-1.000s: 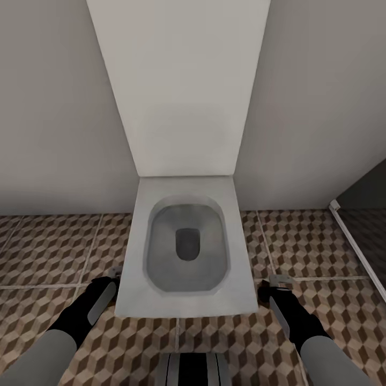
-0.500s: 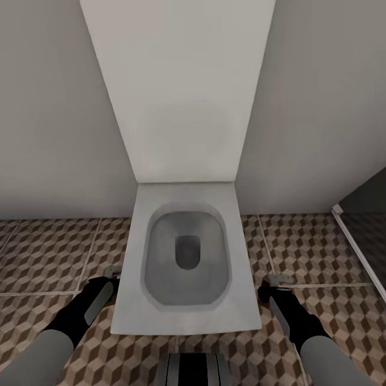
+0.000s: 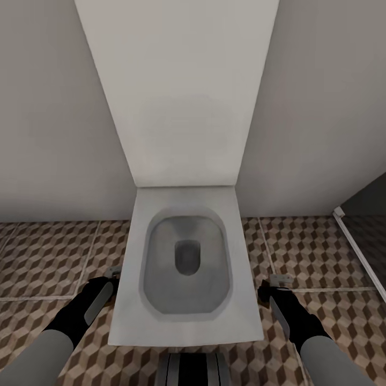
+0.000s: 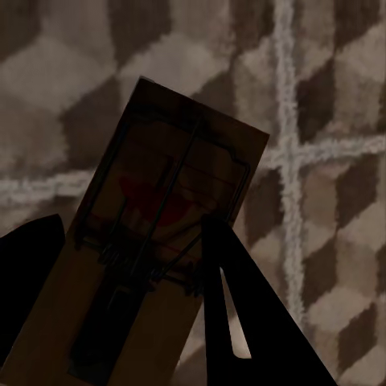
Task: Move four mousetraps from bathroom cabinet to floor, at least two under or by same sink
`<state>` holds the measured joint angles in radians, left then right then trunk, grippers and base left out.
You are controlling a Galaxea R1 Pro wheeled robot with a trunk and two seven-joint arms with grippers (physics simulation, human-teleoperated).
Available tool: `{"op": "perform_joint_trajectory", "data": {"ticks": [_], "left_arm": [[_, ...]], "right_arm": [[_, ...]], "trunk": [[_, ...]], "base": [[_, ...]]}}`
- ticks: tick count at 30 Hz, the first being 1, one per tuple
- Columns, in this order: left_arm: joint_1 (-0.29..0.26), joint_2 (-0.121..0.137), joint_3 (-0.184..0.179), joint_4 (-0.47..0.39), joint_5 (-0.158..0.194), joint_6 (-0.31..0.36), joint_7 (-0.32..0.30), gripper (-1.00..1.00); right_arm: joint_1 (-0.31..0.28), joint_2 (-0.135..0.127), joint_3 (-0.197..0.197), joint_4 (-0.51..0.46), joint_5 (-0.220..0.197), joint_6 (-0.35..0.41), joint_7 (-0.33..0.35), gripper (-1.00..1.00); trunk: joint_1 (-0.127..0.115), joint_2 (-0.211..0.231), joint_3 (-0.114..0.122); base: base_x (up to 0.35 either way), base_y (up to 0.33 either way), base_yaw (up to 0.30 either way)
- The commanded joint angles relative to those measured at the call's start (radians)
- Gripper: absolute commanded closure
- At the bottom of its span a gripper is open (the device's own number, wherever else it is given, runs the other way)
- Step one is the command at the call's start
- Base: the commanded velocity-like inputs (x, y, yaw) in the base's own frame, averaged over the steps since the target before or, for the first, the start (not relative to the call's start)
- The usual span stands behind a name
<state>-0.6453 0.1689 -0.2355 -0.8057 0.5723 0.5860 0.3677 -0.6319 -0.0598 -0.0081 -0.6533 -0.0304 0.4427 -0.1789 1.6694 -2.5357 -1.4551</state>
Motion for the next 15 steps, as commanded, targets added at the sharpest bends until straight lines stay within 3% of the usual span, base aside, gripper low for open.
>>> {"op": "perform_joint_trajectory", "data": {"ticks": [1,6,15], "left_arm": [[-0.001,0.001,-0.005,-0.001,0.008,0.003,0.009,1.0],[-0.001,0.002,-0.005,0.0,0.008,0.002,0.008,1.0],[-0.001,0.001,-0.005,0.0,0.008,0.002,0.008,1.0]], "right_arm": [[0.0,0.0,0.0,-0.002,-0.003,0.005,-0.004,1.0],[0.0,0.0,0.0,-0.002,-0.005,0.012,-0.004,1.0],[0.0,-0.001,-0.002,-0.003,-0.005,0.02,-0.004,1.0]], "trunk": [[0.0,0.0,-0.001],[0.0,0.0,-0.001],[0.0,0.0,-0.001]], "base": [[0.015,0.0,0.0],[0.006,0.0,0.001],[0.0,0.0,0.11]]}}
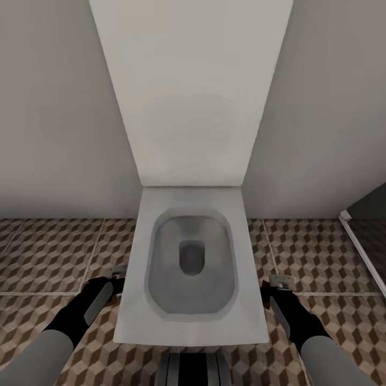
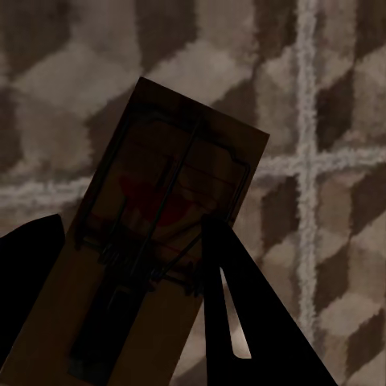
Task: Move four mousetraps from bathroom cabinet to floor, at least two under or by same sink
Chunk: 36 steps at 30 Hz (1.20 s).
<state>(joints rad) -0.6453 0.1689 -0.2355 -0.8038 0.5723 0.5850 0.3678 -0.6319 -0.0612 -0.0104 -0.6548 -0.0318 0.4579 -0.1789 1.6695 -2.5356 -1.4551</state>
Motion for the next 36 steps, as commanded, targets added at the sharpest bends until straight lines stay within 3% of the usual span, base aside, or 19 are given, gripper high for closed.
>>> {"op": "perform_joint_trajectory", "data": {"ticks": [1,15,20,21,23,27,32,36], "left_arm": [[-0.001,0.001,-0.005,-0.002,0.008,0.003,0.009,1.0],[-0.001,0.001,-0.013,0.014,0.006,0.003,0.007,1.0],[-0.001,0.001,-0.023,0.041,-0.003,-0.013,0.002,1.0],[-0.001,0.002,-0.028,0.061,-0.018,-0.028,0.001,1.0],[-0.001,0.004,-0.032,0.134,-0.093,-0.082,-0.012,1.0],[-0.001,0.023,-0.032,0.192,-0.173,-0.142,-0.08,1.0],[-0.001,0.048,-0.03,0.208,-0.201,-0.167,-0.178,1.0],[-0.001,0.055,-0.03,0.207,-0.207,-0.187,-0.198,1.0]], "right_arm": [[0.0,0.0,0.001,-0.002,-0.003,0.005,-0.004,1.0],[0.0,-0.002,0.0,0.0,-0.006,-0.005,-0.003,1.0],[0.0,-0.018,0.0,0.011,-0.007,-0.009,-0.009,1.0],[0.0,-0.022,0.0,0.014,-0.007,-0.012,-0.01,1.0],[0.0,-0.045,0.001,0.018,-0.008,-0.025,-0.01,1.0],[0.0,-0.088,0.002,0.051,-0.009,-0.068,-0.007,1.0],[0.0,-0.122,0.005,0.153,-0.008,-0.161,0.001,1.0],[0.0,-0.126,0.008,0.198,-0.002,-0.192,0.006,1.0]], "trunk": [[0.0,0.0,-0.001],[0.0,0.0,-0.001],[0.0,0.0,-0.001],[0.0,0.0,-0.001],[0.0,0.0,-0.001],[0.0,0.0,-0.001],[0.0,0.0,-0.001],[0.0,0.0,-0.001]], "base": [[0.0,0.0,0.023],[0.0,0.0,0.004],[0.0,0.0,0.0],[0.0,0.0,0.0],[0.0,0.0,0.0],[0.0,0.0,0.0],[0.0,0.0,0.0],[0.0,0.0,0.0]]}}
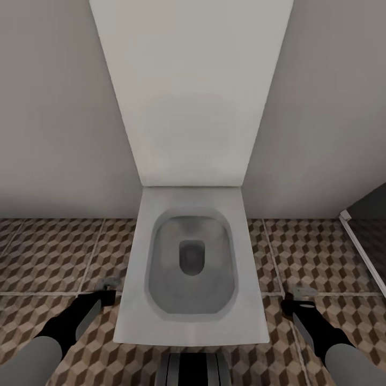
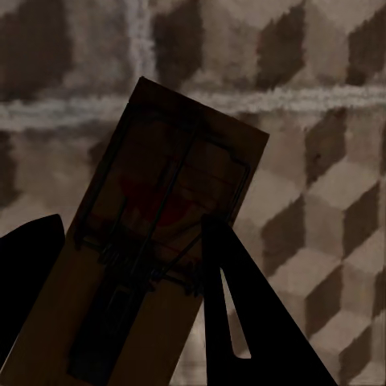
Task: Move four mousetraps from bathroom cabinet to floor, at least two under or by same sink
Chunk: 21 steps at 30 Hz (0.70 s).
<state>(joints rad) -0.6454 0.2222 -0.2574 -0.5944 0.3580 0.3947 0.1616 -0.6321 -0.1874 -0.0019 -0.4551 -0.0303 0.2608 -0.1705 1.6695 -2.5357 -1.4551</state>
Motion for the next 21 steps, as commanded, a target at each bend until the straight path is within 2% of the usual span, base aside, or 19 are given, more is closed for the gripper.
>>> {"op": "perform_joint_trajectory", "data": {"ticks": [1,6,17,19,21], "left_arm": [[0.0,0.002,-0.008,-0.003,0.007,-0.006,0.007,1.0],[0.0,0.002,-0.008,-0.007,0.006,-0.032,0.005,1.0],[0.0,-0.003,-0.009,0.001,0.002,-0.032,-0.001,1.0],[0.0,-0.004,-0.009,0.005,0.001,-0.03,-0.002,1.0],[0.0,-0.004,-0.009,0.012,0.0,-0.028,-0.003,1.0]], "right_arm": [[0.0,-0.001,0.0,-0.002,-0.003,0.006,-0.002,1.0],[0.0,-0.001,0.0,-0.003,-0.003,0.007,-0.002,1.0],[0.001,0.01,0.011,-0.006,0.009,-0.001,-0.002,1.0],[0.001,0.012,0.028,-0.006,0.028,-0.007,-0.002,1.0],[0.002,0.014,0.067,-0.001,0.064,-0.037,-0.003,1.0]], "trunk": [[0.0,0.0,-0.001],[0.0,0.0,-0.001],[0.0,0.0,-0.001],[0.0,0.0,-0.001],[0.0,0.0,-0.001]], "base": [[0.0,0.0,0.0],[0.0,0.0,0.0],[0.0,0.0,0.0],[0.0,0.0,0.0],[0.0,0.0,0.0]]}}
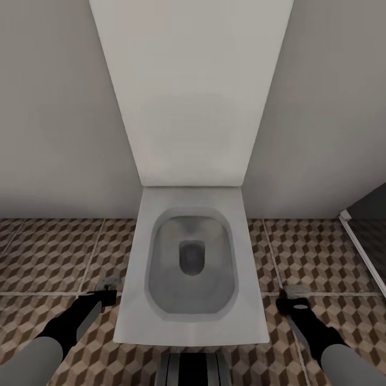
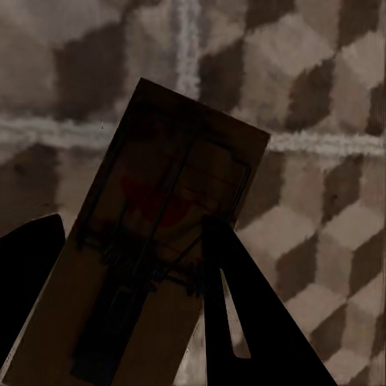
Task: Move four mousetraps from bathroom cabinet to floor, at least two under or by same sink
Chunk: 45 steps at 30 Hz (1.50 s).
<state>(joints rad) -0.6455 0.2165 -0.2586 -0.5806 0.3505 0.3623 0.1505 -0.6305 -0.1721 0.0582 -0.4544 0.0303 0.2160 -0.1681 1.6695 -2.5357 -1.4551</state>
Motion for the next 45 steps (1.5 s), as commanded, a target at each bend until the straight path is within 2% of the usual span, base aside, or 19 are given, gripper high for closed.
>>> {"op": "perform_joint_trajectory", "data": {"ticks": [1,8,12,13,16,23,34,45], "left_arm": [[0.0,0.001,-0.008,0.0,0.007,0.004,0.008,1.0],[0.0,0.001,-0.013,-0.002,0.004,0.0,0.005,1.0],[0.0,0.001,-0.016,-0.015,0.002,-0.001,0.004,1.0],[0.0,0.001,-0.017,-0.019,-0.011,-0.002,0.003,1.0],[0.0,0.0,-0.016,-0.022,-0.018,-0.003,0.004,1.0],[0.0,-0.009,-0.012,-0.025,-0.023,-0.003,0.009,1.0],[0.0,-0.021,-0.007,-0.115,-0.024,0.012,0.019,1.0],[0.0,-0.02,-0.007,-0.129,-0.022,0.016,0.017,1.0]], "right_arm": [[0.0,0.0,0.019,0.001,0.013,-0.01,-0.005,1.0],[0.0,0.0,0.039,0.006,0.026,-0.052,-0.004,1.0],[0.0,0.0,0.042,0.006,0.026,-0.056,-0.001,1.0],[0.0,0.0,0.043,0.006,0.026,-0.057,0.0,1.0],[0.0,0.0,0.043,0.006,0.027,-0.058,0.001,1.0],[0.0,0.0,0.043,0.006,0.029,-0.058,0.001,1.0],[0.0,0.0,0.041,0.006,0.032,-0.057,-0.001,1.0],[0.0,0.0,0.042,0.005,0.033,-0.056,-0.001,1.0]], "trunk": [[0.0,0.0,-0.001],[0.0,0.0,-0.001],[0.0,0.0,-0.001],[0.0,0.0,-0.001],[0.0,0.0,-0.001],[0.0,0.0,-0.001],[0.0,0.0,-0.001],[0.005,-0.003,-0.043]], "base": [[0.0,0.0,0.0],[0.0,0.0,0.0],[0.0,0.0,0.0],[0.0,0.0,0.0],[0.0,0.0,0.0],[0.0,0.0,0.0],[0.0,0.0,0.0],[0.0,0.0,0.0]]}}
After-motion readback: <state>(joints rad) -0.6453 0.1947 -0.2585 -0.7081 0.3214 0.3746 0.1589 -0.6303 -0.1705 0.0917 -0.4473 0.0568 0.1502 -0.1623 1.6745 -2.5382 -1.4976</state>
